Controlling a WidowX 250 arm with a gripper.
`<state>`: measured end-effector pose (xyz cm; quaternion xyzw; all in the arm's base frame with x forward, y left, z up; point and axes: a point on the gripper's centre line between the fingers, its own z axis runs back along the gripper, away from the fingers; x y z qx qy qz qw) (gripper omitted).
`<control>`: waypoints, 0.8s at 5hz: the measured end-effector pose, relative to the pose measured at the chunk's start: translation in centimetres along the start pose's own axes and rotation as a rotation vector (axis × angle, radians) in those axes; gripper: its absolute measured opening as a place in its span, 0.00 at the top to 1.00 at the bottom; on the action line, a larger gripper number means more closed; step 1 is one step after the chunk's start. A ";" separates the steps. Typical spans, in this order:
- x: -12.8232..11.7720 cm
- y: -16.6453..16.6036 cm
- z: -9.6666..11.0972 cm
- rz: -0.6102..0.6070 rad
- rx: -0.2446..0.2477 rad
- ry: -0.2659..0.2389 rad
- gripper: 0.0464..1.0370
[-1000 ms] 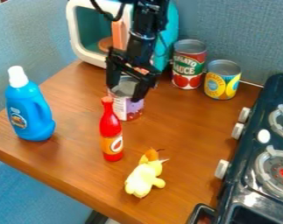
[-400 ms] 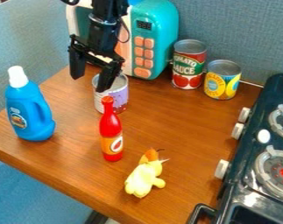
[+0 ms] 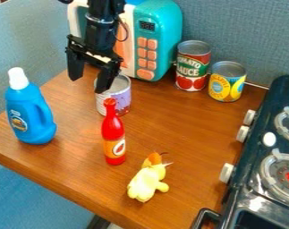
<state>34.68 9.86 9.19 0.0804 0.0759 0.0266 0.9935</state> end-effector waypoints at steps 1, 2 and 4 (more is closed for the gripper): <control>-0.7 -1.0 1.7 -0.044 -0.065 -0.087 0.04; -2.1 -3.3 3.8 -0.122 -0.193 -0.202 0.04; -3.8 -8.2 5.0 -0.228 -0.234 -0.207 0.04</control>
